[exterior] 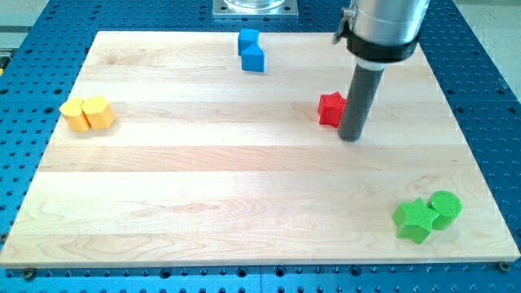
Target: Move the red blocks towards the top right side of the board
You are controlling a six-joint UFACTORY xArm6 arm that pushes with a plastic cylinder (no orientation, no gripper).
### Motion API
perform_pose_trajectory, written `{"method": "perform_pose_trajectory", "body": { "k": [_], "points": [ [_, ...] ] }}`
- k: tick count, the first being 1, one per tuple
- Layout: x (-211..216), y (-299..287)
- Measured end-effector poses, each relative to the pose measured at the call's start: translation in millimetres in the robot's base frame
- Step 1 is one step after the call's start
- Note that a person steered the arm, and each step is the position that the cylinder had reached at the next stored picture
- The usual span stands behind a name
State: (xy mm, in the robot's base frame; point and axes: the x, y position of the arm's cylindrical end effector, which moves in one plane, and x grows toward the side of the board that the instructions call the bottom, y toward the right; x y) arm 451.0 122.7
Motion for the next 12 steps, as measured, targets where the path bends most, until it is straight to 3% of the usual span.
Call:
{"method": "perform_pose_trajectory", "body": {
  "k": [2,4,6,8,10,12],
  "points": [
    [-70,-15],
    [-65,37],
    [-146,38],
    [-115,-60],
    [-145,-39],
    [-168,23]
  ]
}}
